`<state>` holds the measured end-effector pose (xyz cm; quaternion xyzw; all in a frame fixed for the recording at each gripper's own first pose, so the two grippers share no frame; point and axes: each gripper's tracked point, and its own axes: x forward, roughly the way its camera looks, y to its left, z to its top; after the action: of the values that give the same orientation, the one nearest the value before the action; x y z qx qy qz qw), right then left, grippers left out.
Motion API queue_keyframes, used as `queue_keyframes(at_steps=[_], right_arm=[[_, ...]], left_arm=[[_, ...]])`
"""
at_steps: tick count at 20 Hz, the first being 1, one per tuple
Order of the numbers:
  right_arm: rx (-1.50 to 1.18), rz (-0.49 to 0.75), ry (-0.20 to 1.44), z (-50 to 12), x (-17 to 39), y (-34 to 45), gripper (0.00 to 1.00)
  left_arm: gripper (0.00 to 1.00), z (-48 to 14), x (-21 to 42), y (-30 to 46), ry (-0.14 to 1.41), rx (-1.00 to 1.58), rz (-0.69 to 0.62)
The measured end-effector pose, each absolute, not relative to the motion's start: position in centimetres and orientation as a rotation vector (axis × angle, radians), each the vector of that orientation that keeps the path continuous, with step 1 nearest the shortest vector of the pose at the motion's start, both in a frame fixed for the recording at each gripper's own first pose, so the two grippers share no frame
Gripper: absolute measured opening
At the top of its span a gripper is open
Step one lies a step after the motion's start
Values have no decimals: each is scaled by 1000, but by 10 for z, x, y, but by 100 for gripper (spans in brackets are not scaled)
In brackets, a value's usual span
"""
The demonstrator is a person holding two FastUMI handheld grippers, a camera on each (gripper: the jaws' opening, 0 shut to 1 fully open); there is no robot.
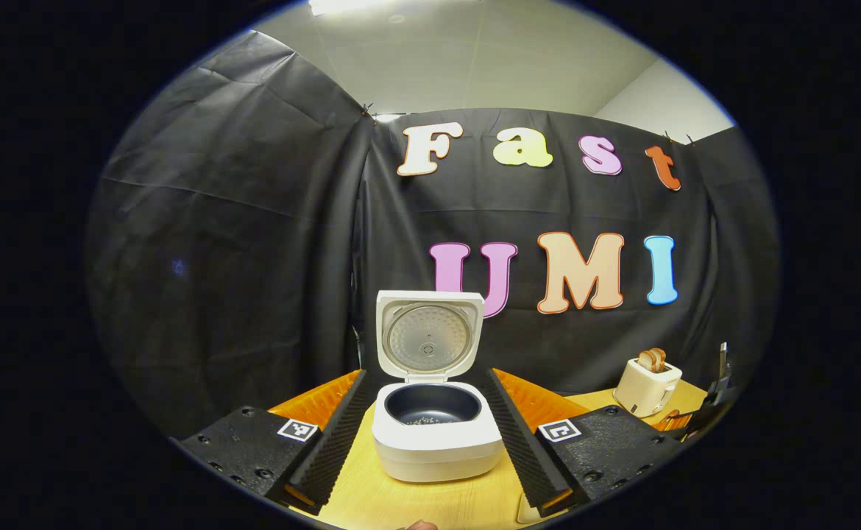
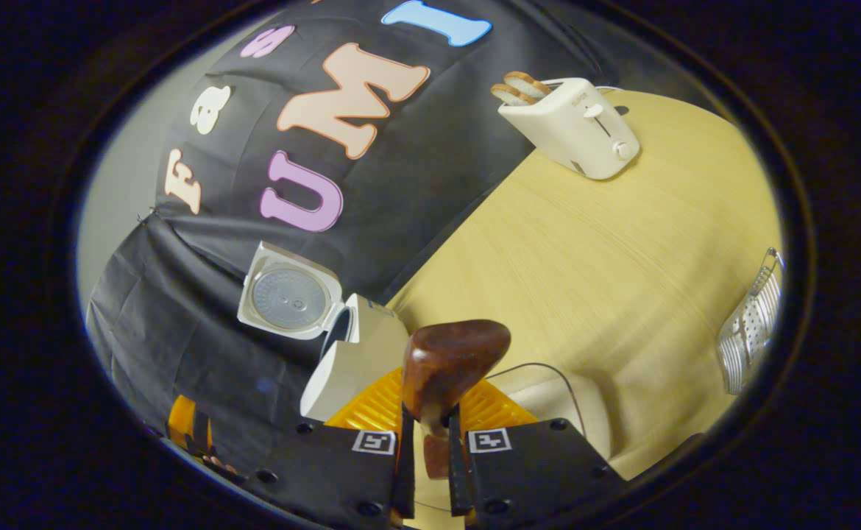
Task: Close the left gripper, press the button to open the rice cooker; take a wooden spoon from the chopstick holder with the right hand, scoop a spoonful of rice and pour it into the rice cooker, then put the wooden spoon back into the chopstick holder.
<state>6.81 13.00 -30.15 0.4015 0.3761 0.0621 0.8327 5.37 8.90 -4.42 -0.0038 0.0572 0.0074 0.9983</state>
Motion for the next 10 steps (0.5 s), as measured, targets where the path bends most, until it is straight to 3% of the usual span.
queue_keyframes(at_steps=[10], right_arm=[[995, 232, 745, -234, 106, 175, 23]], left_arm=[[90, -41, 50, 105, 102, -22, 42]])
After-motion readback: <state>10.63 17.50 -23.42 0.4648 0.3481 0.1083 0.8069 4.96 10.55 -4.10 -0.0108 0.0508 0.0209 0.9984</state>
